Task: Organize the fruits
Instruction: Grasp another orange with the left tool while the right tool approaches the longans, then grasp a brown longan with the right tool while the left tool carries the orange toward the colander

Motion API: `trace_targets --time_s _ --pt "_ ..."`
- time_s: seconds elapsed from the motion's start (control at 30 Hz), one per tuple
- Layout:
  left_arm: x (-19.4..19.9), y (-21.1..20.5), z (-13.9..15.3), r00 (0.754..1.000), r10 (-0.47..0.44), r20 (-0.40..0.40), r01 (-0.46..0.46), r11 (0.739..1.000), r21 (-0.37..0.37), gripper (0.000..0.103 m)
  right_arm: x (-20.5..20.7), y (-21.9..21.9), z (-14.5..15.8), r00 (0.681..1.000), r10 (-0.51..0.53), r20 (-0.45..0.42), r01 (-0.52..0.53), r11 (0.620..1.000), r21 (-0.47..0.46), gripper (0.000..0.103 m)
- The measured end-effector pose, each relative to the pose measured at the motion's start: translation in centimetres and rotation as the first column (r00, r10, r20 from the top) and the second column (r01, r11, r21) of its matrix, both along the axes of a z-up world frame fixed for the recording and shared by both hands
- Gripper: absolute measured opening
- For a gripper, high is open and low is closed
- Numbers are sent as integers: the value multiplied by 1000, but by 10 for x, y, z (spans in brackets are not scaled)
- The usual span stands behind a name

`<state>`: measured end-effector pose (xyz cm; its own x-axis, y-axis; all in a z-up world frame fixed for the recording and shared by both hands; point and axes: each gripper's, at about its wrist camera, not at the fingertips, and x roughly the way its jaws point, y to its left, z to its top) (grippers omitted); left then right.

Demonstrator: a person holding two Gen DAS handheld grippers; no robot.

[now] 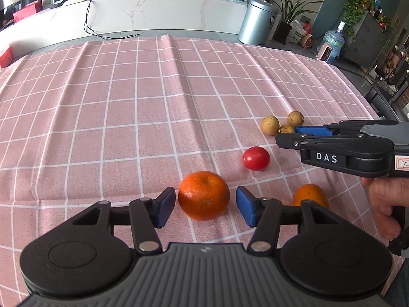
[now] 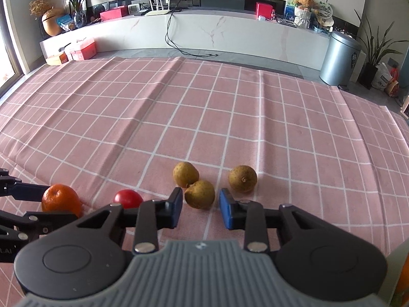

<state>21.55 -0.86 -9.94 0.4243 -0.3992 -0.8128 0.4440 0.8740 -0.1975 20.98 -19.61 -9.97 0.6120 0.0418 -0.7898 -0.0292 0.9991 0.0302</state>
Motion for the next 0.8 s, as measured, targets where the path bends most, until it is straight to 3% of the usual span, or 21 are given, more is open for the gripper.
trace_targets --time_s 0.1,0.27,0.8 --pt "1 0 -1 1000 5 0 -5 1000 -5 65 3 1 -1 1000 5 -3 -5 1000 -1 25" --pt "1 0 -3 1000 3 -3 -3 1000 -15 50 5 3 -2 1000 8 -2 -8 1000 -8 23" --pt "-11 -2 15 1000 29 8 -28 1000 -11 49 -15 -3 16 1000 -6 12 5 1000 6 23"
